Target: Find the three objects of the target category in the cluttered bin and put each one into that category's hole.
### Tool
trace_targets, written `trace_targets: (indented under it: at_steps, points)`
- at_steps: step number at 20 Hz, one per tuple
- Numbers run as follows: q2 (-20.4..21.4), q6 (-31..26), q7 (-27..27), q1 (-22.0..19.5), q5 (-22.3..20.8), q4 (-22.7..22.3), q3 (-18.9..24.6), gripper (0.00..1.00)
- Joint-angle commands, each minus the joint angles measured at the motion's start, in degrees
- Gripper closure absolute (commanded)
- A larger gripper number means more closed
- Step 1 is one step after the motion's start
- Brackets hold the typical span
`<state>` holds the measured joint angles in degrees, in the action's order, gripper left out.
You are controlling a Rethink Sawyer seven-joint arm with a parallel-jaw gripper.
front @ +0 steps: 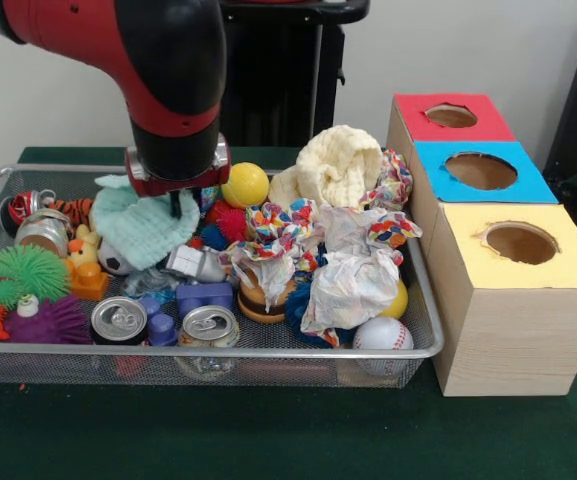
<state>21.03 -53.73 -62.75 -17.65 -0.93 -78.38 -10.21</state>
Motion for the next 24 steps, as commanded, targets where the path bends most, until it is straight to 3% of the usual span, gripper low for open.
trace_targets:
  at_steps: [1,15,24]
  points:
    - [0.2,-2.1,-15.1,2.4,5.1,-9.2,5.7,1.0]
    - [1.9,-0.4,-19.8,7.9,13.4,-13.6,4.6,1.0]
    - [1.5,0.8,-19.0,9.3,16.5,-14.6,3.9,1.0]
